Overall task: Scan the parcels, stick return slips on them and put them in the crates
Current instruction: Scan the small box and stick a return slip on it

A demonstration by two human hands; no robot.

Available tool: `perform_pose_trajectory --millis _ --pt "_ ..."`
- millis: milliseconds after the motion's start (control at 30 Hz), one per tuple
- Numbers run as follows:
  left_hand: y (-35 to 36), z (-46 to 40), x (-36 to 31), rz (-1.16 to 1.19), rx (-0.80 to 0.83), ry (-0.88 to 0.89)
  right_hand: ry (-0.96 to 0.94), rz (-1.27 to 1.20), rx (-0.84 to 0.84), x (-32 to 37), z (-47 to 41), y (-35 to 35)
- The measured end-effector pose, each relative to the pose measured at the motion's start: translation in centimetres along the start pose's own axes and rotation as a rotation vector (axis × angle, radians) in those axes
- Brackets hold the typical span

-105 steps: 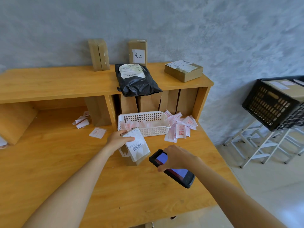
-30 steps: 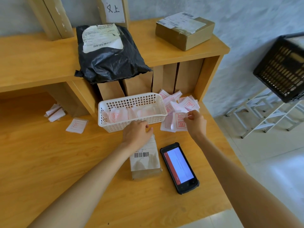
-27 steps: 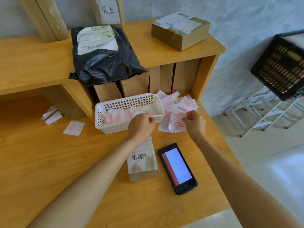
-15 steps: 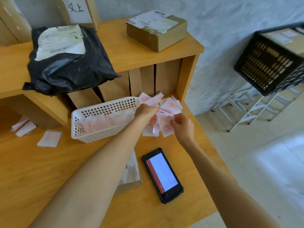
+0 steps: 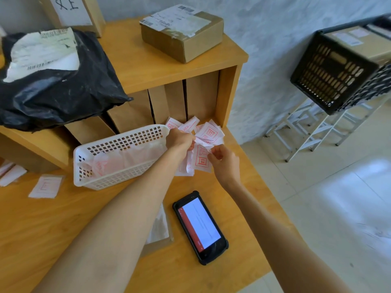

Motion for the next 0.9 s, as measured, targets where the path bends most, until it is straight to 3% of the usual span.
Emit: perform_pose_trajectory --millis 133,267,500,633,700,833,900 --pt "-0.5 -0.8 0.2 -0.037 -0.048 -0.014 0.033 0.015 -0.003 -0.8 0.2 -0.4" --pt "-0.4 -0.8 0.2 -0.153 0.038 0.026 0.044 -0.010 0.003 -1.3 0.3 -0.8" --pt "-1.7 0.2 -0.5 -0.394 0.016 0.204 0.005 -0.071 0.057 0.1 -0.2 -1.3" --pt "-3.6 1.9 -1.1 -0.354 -0.001 0.357 -0.045 -0.057 0.131 1.5 -0.3 -1.6" --pt "-4.5 2.6 -1.1 -0.258 0.105 0.376 -0.081 -0.063 0.188 2.3 -0.3 -1.7" --pt "-6.3 4.7 -0.5 -0.004 0.483 0.216 -0.160 -0.016 0.279 4.2 0.2 -1.6" --pt "-7.2 5.3 0.1 0.003 0.539 0.178 -0.192 -0.011 0.321 5.1 0.7 -1.4"
Point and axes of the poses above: each hand's wrist, its own z-axis away from the middle knuckle, its own y-axis out of the palm, x = y × z, the point moved 3 cm from there along -z, towards the middle knuckle
